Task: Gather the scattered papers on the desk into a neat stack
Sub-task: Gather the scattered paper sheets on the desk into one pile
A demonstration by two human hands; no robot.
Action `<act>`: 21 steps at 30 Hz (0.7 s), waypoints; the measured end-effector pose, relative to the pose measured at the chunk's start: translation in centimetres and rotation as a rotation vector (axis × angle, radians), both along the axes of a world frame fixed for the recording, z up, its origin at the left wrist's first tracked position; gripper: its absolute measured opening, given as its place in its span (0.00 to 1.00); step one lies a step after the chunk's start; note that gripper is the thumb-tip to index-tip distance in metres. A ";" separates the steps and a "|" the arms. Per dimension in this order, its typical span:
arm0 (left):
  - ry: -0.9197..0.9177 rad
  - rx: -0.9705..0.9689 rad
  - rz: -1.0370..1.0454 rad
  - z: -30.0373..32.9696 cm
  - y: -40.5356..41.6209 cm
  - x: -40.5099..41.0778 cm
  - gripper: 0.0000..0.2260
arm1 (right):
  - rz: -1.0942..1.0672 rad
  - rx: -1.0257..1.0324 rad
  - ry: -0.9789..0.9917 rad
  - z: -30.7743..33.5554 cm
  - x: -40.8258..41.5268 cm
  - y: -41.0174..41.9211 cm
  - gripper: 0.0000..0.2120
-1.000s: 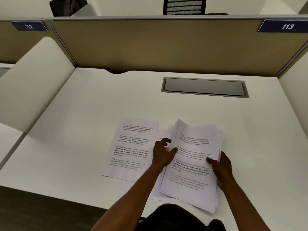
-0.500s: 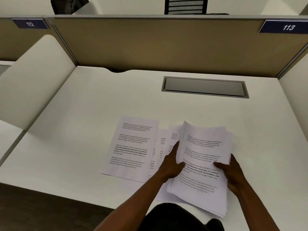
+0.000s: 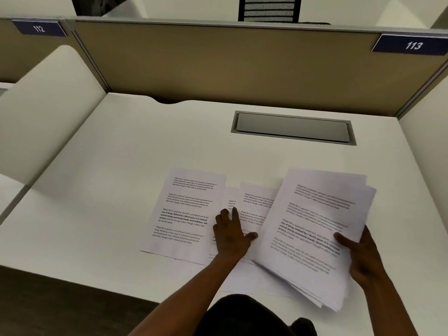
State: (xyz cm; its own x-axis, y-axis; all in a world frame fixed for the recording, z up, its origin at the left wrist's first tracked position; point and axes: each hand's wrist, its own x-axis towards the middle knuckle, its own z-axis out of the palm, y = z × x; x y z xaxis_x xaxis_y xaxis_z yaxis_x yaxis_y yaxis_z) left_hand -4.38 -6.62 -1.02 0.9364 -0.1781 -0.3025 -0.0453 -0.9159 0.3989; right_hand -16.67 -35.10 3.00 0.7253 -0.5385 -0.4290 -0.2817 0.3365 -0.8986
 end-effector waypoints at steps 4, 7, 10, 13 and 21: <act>-0.031 0.005 0.005 -0.2 -0.4 0.1 0.50 | -0.032 0.054 -0.035 0.3 -1.2 -1.5 0.30; 0.003 -0.029 0.016 0.2 -0.7 0.6 0.53 | -0.069 0.114 -0.045 0.3 -2.1 -1.9 0.28; 0.046 -0.088 0.063 0.7 -1.3 0.9 0.58 | -0.107 0.193 -0.049 0.0 -2.5 -1.4 0.25; 0.085 -0.116 0.089 1.1 -1.6 1.0 0.59 | -0.106 0.264 -0.043 -0.8 -2.5 -0.9 0.25; 0.094 -0.037 0.056 1.3 -1.5 1.4 0.56 | -0.051 0.326 -0.049 -2.1 -1.8 0.5 0.24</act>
